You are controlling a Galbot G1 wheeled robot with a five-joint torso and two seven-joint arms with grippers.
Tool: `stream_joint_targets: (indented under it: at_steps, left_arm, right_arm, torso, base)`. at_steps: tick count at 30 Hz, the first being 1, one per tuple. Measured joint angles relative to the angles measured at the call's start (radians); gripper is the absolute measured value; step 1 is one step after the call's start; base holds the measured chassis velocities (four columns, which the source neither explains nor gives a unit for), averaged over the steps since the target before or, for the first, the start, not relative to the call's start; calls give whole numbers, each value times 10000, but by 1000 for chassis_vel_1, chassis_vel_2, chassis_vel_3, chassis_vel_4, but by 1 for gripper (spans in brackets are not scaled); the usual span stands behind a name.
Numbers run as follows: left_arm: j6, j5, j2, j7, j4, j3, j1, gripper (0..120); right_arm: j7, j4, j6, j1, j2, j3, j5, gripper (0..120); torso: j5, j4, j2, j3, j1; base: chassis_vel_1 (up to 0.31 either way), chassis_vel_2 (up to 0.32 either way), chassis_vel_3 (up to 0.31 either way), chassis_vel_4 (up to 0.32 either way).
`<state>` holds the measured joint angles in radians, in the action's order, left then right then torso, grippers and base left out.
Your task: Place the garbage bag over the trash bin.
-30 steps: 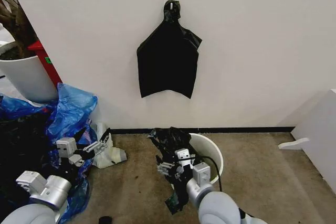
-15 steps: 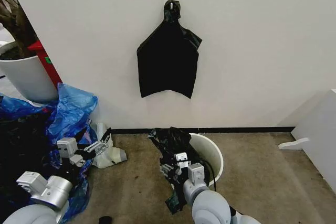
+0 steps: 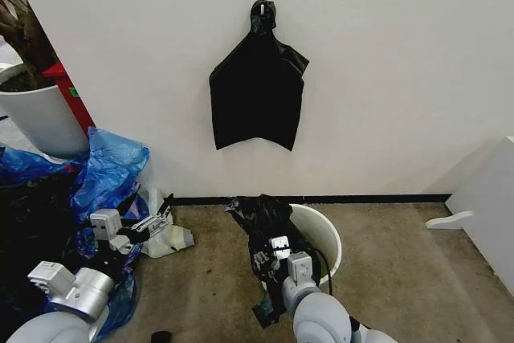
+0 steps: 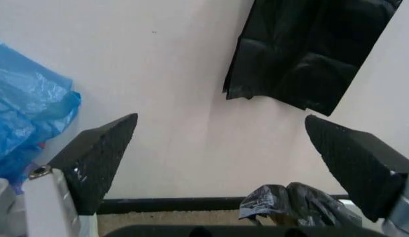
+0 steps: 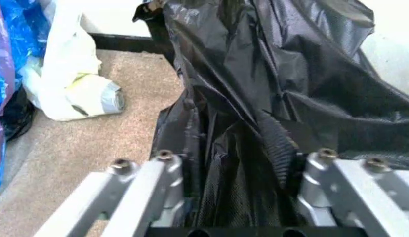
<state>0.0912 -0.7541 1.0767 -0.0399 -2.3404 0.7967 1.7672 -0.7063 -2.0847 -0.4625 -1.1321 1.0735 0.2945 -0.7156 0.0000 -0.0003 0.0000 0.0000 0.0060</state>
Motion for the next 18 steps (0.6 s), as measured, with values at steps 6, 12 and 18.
stream_joint_targets:
  at_steps: [6, 12, 18]
  left_arm:
    - [0, -4, -6, 13, 41, -99, -78, 100]
    - [7, 23, -48, 27, 127, -350, -207, 100]
    - [87, 418, -136, 13, 158, -1229, -227, 100]
  right_arm:
    - [8, 80, 58, 4, -29, -22, 152, 8]
    - [-25, 43, 189, 23, -40, -137, 143, 0]
    - [-109, -600, 175, 65, -319, -461, -129, 0]
  torso:
    - [0, 0, 0, 0, 0]
    - [1, 0, 0, 0, 0]
    - [1, 1, 0, 0, 0]
  base:
    - [0, 0, 0, 0]
    - [0, 0, 0, 0]
    - [0, 0, 0, 0]
